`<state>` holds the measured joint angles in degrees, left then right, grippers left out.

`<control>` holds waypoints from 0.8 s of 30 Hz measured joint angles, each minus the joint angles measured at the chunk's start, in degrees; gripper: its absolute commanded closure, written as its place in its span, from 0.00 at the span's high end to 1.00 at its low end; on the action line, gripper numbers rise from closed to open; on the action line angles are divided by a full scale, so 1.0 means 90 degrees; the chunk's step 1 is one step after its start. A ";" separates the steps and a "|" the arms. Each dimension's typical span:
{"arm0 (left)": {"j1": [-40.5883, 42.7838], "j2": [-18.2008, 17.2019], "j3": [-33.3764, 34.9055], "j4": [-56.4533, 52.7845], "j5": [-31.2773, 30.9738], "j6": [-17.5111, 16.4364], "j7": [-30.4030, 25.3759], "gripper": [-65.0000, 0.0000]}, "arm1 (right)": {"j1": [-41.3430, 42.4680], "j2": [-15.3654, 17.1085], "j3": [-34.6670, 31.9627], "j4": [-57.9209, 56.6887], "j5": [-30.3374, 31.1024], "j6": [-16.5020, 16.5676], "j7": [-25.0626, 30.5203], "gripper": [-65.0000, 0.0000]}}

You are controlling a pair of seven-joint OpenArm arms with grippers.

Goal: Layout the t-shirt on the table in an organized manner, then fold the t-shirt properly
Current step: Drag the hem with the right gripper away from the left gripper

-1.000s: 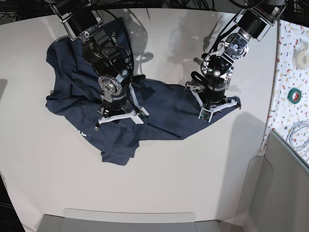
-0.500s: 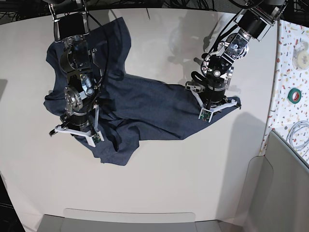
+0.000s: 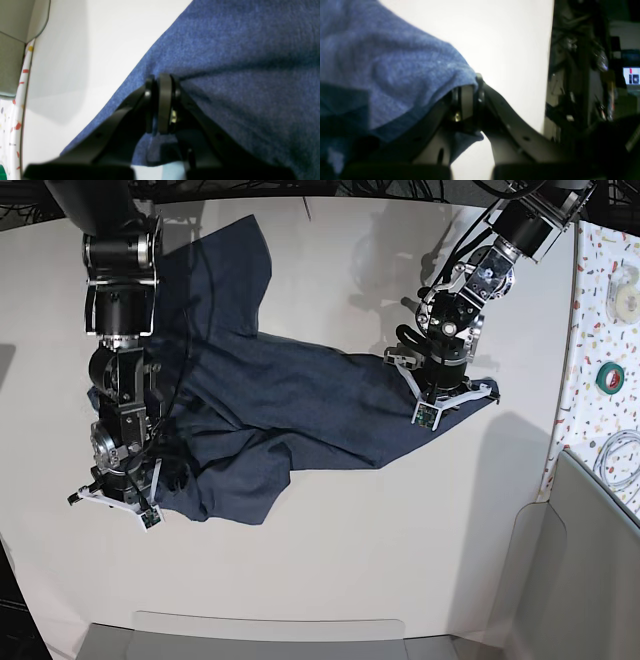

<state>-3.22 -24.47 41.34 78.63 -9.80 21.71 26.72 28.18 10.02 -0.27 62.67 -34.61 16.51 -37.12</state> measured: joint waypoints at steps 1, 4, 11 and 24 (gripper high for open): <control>0.0041 0.0000 -0.0007 0.0000 0.0002 0.0000 -0.0058 0.06 | 0.0189 0.0022 0.0000 -0.0316 -0.0010 -0.0005 0.0117 0.02; 0.0114 0.0000 -0.0024 0.0000 0.0005 0.0032 -0.0172 0.06 | 0.0877 0.0029 0.0000 -0.1358 -0.0005 -0.0393 0.0665 0.02; 0.0187 0.0002 -0.0024 0.0000 0.0007 0.0058 -0.0231 0.06 | 0.2176 0.0095 0.0000 -0.3490 -0.0036 -0.1450 0.2261 0.02; 0.0284 0.0002 -0.0024 0.0002 0.0073 0.0095 -0.0323 0.06 | 0.3160 0.0340 0.0000 -0.5025 -0.0095 -0.2358 0.2788 0.79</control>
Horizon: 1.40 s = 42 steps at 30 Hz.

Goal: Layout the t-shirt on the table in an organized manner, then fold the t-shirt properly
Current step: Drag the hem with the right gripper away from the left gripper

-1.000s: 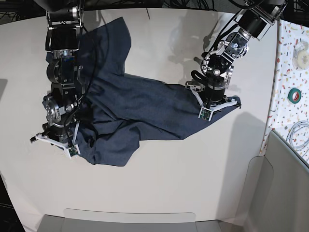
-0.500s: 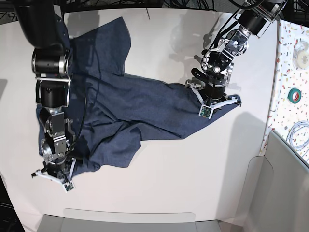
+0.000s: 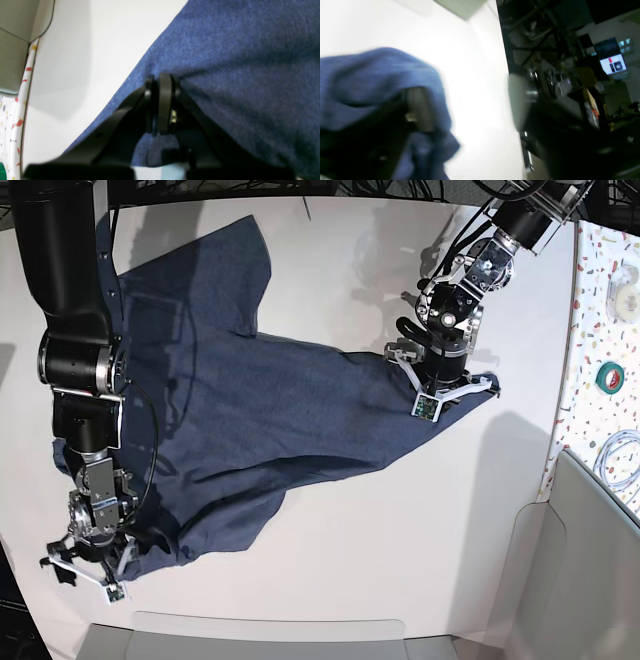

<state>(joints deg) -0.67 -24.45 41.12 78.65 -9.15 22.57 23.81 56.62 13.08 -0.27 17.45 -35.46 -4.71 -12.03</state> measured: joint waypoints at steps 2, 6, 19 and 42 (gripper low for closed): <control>0.0029 0.0000 0.0000 0.0000 0.0070 0.0022 -0.0015 0.06 | 0.0005 0.0085 0.0000 -0.0002 0.0019 -0.0005 -0.0197 0.90; 0.0039 0.0000 0.0000 0.0000 0.0073 0.0022 -0.0017 0.06 | -0.0051 0.0250 0.0007 0.0194 0.0374 -0.0032 -0.0549 0.99; 0.0260 0.0000 -0.0029 0.0019 0.0143 0.0119 -0.0231 0.06 | -0.1858 0.0359 0.1141 0.4131 0.2271 0.1076 -0.2363 0.99; 0.0430 0.0019 -0.0029 0.0061 0.0287 0.0170 -0.0294 0.06 | -0.5374 -0.1015 0.2803 0.9398 0.5100 0.3266 -0.5540 0.98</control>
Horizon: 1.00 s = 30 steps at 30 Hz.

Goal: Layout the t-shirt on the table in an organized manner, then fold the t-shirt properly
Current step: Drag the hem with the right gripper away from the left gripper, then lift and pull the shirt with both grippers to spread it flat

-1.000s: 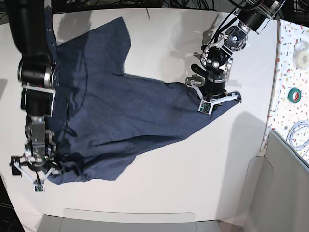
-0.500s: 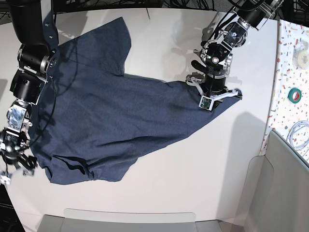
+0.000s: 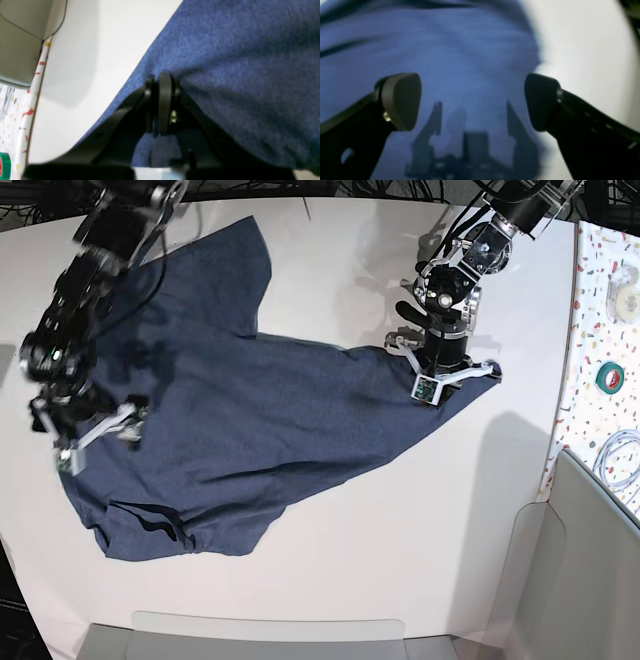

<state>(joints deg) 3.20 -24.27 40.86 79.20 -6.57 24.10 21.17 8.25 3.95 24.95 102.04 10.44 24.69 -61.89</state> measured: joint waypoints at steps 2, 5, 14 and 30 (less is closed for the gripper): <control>0.0005 -0.0005 0.0000 0.0012 -0.0005 0.0002 -0.0002 0.06 | -0.0593 -0.0245 -0.0036 0.0474 0.0182 0.0061 0.0012 0.90; 0.0000 -0.0007 0.0000 0.0012 -0.0022 0.0000 0.0010 0.06 | -0.1377 -0.0257 -0.0126 0.0658 0.0146 0.0165 -0.0104 0.60; 0.0010 -0.0002 0.0000 0.0012 -0.0012 0.0002 0.0010 0.06 | -0.2327 -0.0233 -0.0243 0.0661 0.0823 0.0294 -0.0061 0.00; 0.0143 -0.0146 -0.0002 0.0877 -0.0221 -0.0102 0.1015 0.06 | -0.2344 0.0554 -0.0272 -0.0488 0.1372 0.0432 0.0597 0.00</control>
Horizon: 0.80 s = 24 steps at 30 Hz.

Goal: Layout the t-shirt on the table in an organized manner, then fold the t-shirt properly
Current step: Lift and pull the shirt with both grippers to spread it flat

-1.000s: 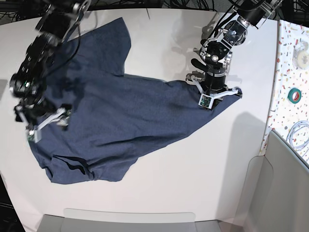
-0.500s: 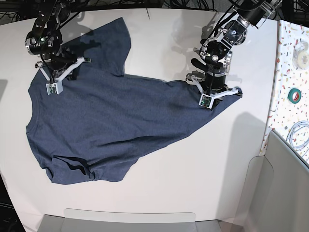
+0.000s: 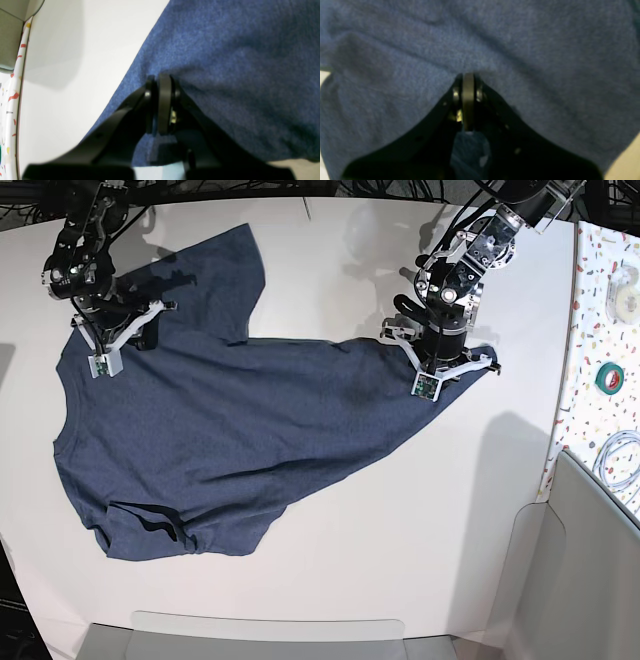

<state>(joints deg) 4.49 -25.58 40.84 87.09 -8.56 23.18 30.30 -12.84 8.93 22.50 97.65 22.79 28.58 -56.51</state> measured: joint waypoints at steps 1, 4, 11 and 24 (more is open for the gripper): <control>0.0002 0.0000 0.0000 0.0017 0.0000 0.0000 0.0015 0.06 | -0.0070 0.0114 0.0002 0.0005 0.0019 0.0000 0.0015 0.00; 0.0182 -0.0005 0.0000 0.0316 -0.0044 -0.0010 0.0158 0.06 | -0.0279 0.0471 0.0005 0.0017 0.0034 0.0007 0.0100 0.00; 0.0311 0.0000 0.0000 0.0806 -0.0189 -0.0146 0.0765 0.06 | -0.0748 0.1178 0.0007 0.0053 0.0066 0.0044 0.0187 0.00; 0.1214 0.0051 0.0002 0.2178 -0.0306 -0.0289 0.1994 0.06 | -0.1081 0.1775 0.0029 0.0058 -0.0063 0.0041 0.0049 0.00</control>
<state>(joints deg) 15.42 -25.12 40.86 106.69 -11.31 20.58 48.25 -22.57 24.91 22.76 98.17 22.22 28.95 -56.07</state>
